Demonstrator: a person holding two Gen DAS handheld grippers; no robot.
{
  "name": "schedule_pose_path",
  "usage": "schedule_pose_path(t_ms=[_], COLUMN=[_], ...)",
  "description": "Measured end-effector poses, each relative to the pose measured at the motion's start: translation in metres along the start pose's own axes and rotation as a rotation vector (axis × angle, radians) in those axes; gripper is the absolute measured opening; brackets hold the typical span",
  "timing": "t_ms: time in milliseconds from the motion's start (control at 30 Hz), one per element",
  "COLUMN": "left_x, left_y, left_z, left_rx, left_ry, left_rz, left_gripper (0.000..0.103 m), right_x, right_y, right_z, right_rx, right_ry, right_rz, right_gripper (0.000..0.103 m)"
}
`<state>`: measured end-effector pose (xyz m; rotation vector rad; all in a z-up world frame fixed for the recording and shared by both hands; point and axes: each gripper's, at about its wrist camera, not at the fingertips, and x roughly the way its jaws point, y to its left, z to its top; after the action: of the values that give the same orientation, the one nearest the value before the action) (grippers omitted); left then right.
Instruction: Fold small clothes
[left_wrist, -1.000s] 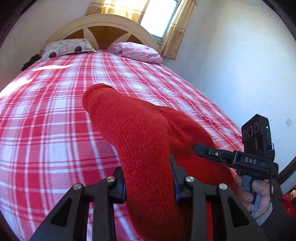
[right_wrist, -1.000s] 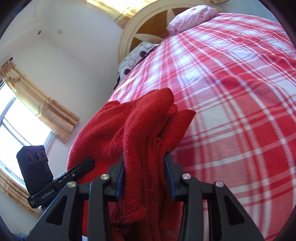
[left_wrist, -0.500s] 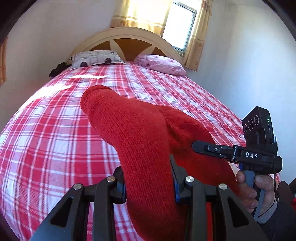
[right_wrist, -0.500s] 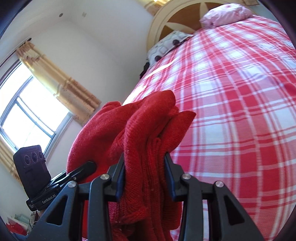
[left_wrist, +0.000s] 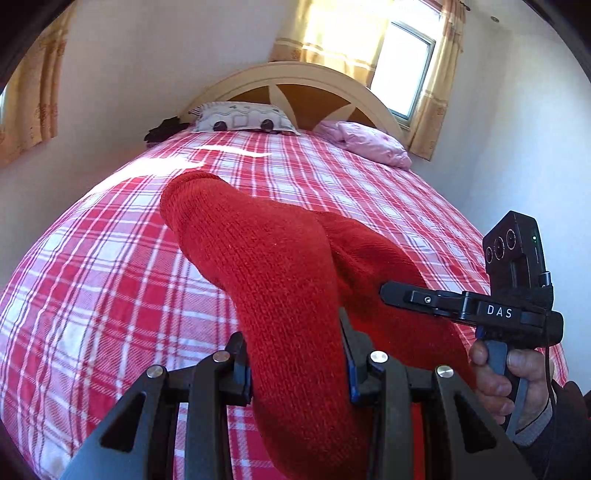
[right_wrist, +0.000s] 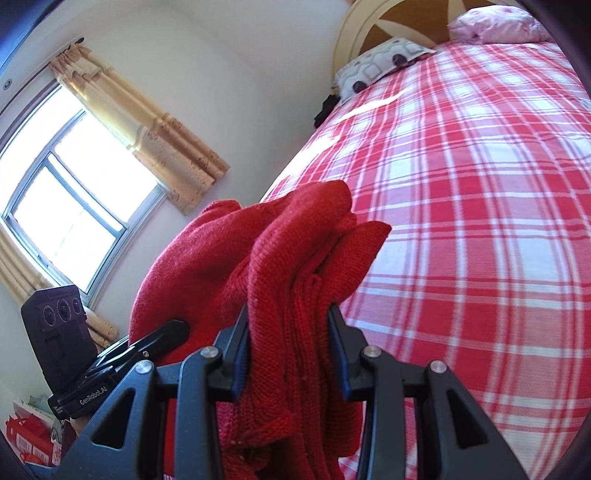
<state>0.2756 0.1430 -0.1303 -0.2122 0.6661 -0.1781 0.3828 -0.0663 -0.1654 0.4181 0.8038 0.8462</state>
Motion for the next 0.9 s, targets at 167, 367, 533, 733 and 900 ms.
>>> schedule_pose_path(t_ms=[167,367,533,733,900], left_x=[-0.001,-0.002,-0.002,0.005,0.016], left_y=[0.025,0.039,0.046,0.053,0.062], left_z=[-0.013,-0.026,-0.034,-0.047,-0.060], left_rx=[-0.048,-0.072,-0.090,-0.116,-0.142], left_ry=[0.018,0.040,0.046,0.074,0.101], left_rz=[0.019,0.038,0.039,0.030,0.028], left_gripper=[0.036,0.036,0.036,0.036,0.037], right_x=[0.024,0.050,0.060,0.066,0.072], right_y=[0.011,0.015,0.015,0.013,0.007], right_z=[-0.005,-0.017,-0.022,-0.029,-0.034], right_rx=[-0.005,0.001,0.001,0.001,0.011], right_ry=[0.043,0.097,0.126,0.152,0.177], right_rz=[0.019,0.030,0.036,0.025,0.002], right_gripper=[0.040,0.040,0.040,0.040,0.040])
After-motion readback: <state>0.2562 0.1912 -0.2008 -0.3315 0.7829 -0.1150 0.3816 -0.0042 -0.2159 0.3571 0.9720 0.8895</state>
